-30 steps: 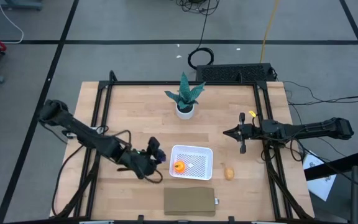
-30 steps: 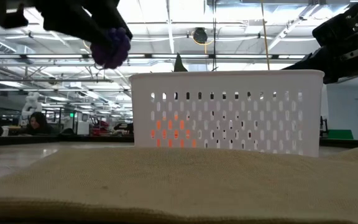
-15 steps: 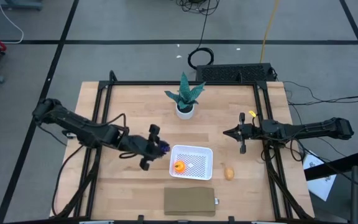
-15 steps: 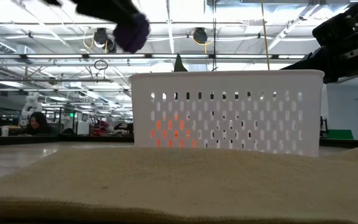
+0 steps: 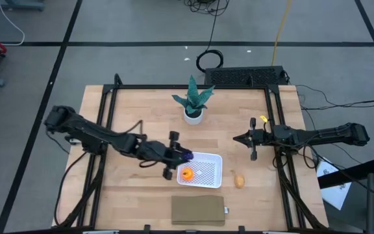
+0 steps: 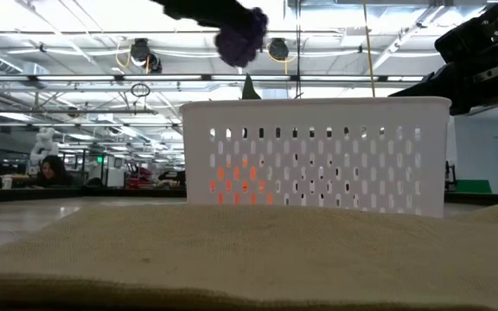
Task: Pick and placing Produce into tupperware
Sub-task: Put the purple grapes into the white basket
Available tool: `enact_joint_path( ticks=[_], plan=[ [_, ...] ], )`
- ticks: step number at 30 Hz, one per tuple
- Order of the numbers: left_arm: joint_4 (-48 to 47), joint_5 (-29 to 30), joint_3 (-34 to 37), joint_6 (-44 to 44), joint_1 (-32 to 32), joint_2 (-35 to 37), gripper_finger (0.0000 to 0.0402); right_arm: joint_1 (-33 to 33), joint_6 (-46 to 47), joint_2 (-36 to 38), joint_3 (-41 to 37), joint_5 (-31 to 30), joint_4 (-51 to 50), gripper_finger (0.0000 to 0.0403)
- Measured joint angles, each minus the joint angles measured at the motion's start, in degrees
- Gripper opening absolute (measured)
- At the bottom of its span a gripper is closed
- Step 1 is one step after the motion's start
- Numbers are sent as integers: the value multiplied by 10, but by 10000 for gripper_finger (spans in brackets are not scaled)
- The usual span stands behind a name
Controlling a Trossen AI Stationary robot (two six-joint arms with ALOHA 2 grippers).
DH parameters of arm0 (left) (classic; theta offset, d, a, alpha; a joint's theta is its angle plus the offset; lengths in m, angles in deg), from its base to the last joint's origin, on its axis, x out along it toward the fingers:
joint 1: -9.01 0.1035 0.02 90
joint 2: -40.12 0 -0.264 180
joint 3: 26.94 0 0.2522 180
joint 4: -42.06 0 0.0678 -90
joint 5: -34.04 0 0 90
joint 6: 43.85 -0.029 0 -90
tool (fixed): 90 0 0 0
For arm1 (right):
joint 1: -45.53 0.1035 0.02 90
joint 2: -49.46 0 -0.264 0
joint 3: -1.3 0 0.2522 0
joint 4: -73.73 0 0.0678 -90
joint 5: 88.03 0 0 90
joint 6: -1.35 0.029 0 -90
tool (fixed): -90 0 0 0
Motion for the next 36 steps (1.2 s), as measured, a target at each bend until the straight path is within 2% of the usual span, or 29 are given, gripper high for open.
enact_joint_path(
  ticks=[7,13,16,18,23,36],
  plan=[
    [-115,-22,-167,22,9,-119,154,0,0,0,0,0,0,0],
    [-140,-123,-244,3,34,-194,154,0,0,0,0,0,0,0],
    [-143,-191,-249,-1,51,-217,154,0,4,0,0,0,0,0],
    [-142,-216,-249,7,59,-229,154,0,15,0,0,0,0,0],
    [-132,-230,-251,41,73,-249,154,0,17,0,0,0,0,0],
    [-147,-248,-251,50,82,-283,154,0,14,0,0,0,4,0]
  ],
)
